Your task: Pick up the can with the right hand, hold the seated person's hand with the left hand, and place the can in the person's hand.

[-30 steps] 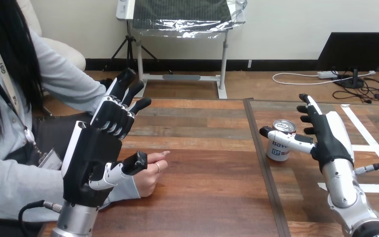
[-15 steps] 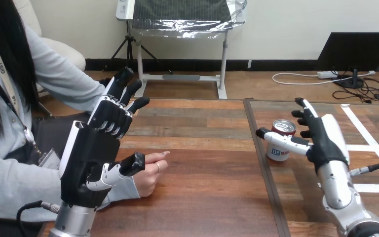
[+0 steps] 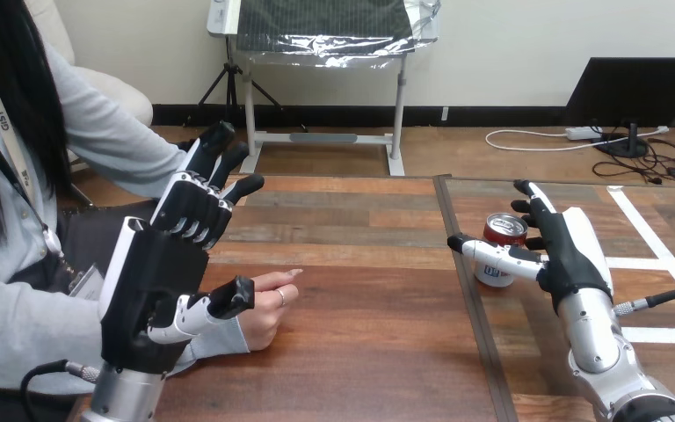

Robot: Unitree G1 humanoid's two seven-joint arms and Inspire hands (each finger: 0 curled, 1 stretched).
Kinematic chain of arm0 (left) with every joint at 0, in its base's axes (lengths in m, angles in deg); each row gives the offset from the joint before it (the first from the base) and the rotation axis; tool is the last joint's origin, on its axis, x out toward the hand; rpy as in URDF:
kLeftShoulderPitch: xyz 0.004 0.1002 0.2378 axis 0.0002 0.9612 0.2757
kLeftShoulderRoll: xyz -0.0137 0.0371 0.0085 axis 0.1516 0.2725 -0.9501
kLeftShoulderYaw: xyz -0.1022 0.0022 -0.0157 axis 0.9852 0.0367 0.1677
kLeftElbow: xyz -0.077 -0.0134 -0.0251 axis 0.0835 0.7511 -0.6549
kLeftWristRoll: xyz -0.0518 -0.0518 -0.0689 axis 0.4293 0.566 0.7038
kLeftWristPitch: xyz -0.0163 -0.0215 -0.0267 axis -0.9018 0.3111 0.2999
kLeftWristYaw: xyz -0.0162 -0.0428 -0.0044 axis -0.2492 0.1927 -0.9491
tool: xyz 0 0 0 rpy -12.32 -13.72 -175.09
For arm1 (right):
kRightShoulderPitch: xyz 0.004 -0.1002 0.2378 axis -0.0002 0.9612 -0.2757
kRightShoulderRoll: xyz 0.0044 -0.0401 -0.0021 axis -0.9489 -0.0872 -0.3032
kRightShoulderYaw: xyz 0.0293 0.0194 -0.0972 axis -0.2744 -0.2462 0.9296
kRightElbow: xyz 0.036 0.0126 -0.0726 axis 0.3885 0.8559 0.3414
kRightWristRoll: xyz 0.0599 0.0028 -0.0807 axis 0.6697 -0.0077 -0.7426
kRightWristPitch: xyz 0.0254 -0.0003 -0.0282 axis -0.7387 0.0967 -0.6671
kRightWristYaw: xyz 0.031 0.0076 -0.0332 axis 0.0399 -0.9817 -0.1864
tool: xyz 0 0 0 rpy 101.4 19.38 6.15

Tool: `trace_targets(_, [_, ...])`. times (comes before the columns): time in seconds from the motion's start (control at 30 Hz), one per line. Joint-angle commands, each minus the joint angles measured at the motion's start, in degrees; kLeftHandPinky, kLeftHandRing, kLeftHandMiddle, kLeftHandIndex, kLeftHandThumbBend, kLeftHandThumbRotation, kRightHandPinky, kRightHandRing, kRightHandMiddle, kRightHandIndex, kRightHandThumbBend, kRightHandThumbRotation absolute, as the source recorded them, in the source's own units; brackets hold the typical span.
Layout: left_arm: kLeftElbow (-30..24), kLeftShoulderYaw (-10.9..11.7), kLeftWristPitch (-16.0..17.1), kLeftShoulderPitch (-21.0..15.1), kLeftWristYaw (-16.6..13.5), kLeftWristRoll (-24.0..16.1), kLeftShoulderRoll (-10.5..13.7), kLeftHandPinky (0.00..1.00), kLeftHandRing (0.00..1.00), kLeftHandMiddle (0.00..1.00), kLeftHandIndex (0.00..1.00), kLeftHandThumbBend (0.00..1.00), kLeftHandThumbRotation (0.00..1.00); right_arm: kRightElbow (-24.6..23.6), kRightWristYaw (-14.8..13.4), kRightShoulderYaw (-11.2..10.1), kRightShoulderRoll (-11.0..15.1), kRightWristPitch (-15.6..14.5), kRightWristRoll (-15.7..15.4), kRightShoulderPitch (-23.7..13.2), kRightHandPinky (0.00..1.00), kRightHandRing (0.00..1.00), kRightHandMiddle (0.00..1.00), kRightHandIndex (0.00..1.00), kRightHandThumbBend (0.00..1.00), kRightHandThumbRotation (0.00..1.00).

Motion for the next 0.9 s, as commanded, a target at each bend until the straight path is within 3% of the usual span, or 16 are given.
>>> trace_targets(0.0, [-3.25,0.03,-0.43,-0.96,0.36,1.12,0.67,0.86,0.95,0.97,0.93,1.00,0.49,-0.25,0.01,-0.59,-0.59,-0.06,0.03,-3.72,0.81,0.91,0.91,0.95,1.00,0.46])
trace_targets(0.87, [-5.86,-0.14,-0.90,1.03,-0.33,1.35,0.95,0.86,0.95,0.96,0.91,1.00,0.48,-0.29,1.65,-1.54,-1.33,-0.53,0.81,-3.71,0.81,0.88,0.91,0.94,1.00,0.42])
